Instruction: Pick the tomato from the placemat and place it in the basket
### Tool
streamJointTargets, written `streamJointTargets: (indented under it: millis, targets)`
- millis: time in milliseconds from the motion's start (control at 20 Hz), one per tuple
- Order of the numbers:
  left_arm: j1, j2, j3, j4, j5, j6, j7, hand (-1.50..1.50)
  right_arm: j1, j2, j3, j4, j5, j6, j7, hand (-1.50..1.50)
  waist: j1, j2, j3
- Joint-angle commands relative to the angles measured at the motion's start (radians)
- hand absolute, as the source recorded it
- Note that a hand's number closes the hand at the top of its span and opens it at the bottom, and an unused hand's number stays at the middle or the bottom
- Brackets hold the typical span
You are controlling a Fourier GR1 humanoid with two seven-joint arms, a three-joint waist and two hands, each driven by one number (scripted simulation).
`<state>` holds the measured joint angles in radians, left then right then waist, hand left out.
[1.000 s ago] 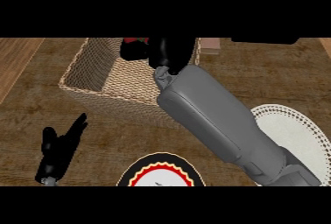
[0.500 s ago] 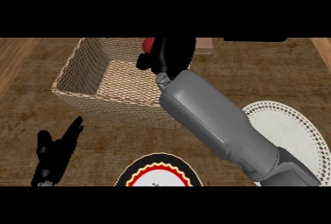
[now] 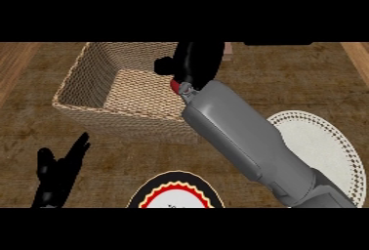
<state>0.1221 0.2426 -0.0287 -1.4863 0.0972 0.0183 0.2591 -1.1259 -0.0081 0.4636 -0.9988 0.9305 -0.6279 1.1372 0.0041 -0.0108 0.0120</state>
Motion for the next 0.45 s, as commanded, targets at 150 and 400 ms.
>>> streamJointTargets:
  millis: [150, 400]
  targets:
    - [0.070, -0.017, -0.001, 0.050, -0.013, 0.011, -0.003, 0.00, 0.075, 0.008, -0.085, -0.169, 0.116, -0.031, 0.211, -1.50, -0.031, -0.005, -0.012]
    - [0.086, -0.001, 0.026, 0.061, -0.006, 0.002, -0.018, 0.00, 0.239, -0.040, -0.151, -0.360, 0.146, 0.034, 0.183, -1.50, -0.049, -0.004, -0.012]
